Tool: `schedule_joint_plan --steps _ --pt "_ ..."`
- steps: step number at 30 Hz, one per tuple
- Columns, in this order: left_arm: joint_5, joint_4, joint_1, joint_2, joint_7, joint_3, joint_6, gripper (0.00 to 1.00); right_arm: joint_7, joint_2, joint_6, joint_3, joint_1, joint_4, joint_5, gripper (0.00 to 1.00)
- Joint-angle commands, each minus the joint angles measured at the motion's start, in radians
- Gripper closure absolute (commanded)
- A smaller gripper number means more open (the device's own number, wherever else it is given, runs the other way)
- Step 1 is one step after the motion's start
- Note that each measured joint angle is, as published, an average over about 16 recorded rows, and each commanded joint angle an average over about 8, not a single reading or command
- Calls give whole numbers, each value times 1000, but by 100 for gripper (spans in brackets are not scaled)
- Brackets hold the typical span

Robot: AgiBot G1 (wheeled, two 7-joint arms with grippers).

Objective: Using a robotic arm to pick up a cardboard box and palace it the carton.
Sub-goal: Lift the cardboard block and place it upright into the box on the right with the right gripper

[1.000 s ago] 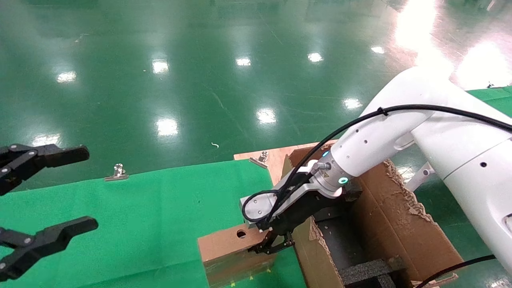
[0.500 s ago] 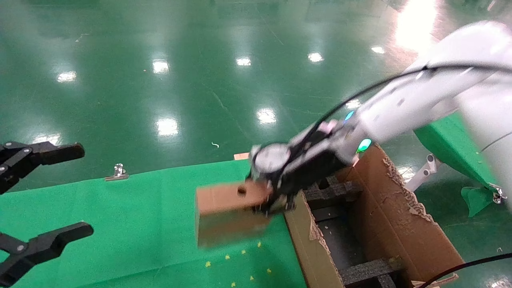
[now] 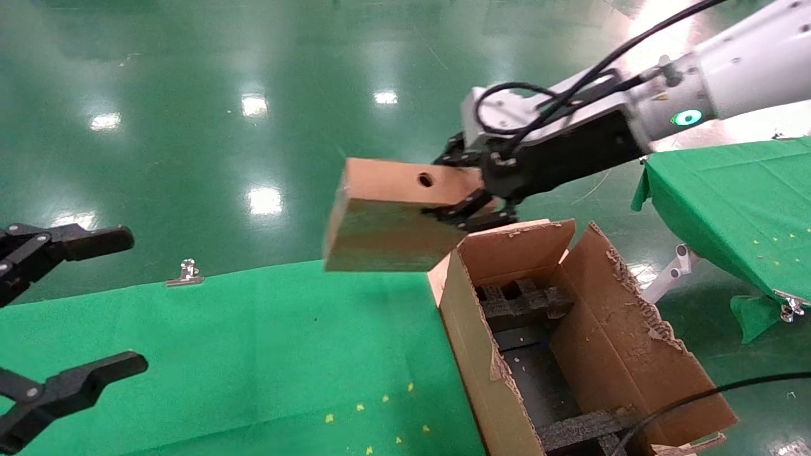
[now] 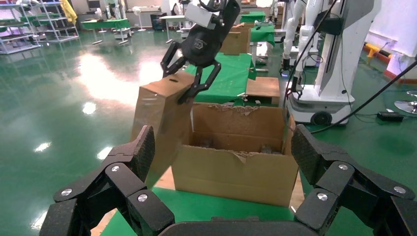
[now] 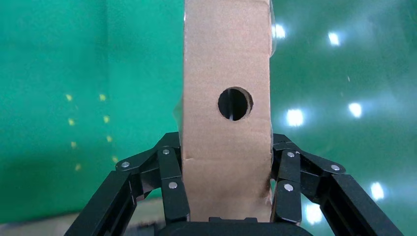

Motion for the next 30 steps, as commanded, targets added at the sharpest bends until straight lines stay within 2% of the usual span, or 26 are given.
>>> schedule_joint_plan --steps 1,7,12,22,30 --pt "0 0 0 0 0 0 0 0 0 17 1 -15 18 -8 -2 100" --pt "0 0 0 0 0 0 0 0 45 130 -1 -64 62 30 -31 100" --pt "0 0 0 0 0 0 0 0 111 246 -1 -106 79 109 -40 100" --pt "0 0 0 0 0 0 0 0 288 481 13 -185 33 342 -25 100" --pt "0 0 0 0 0 0 0 0 365 558 48 -225 -22 465 -21 100"
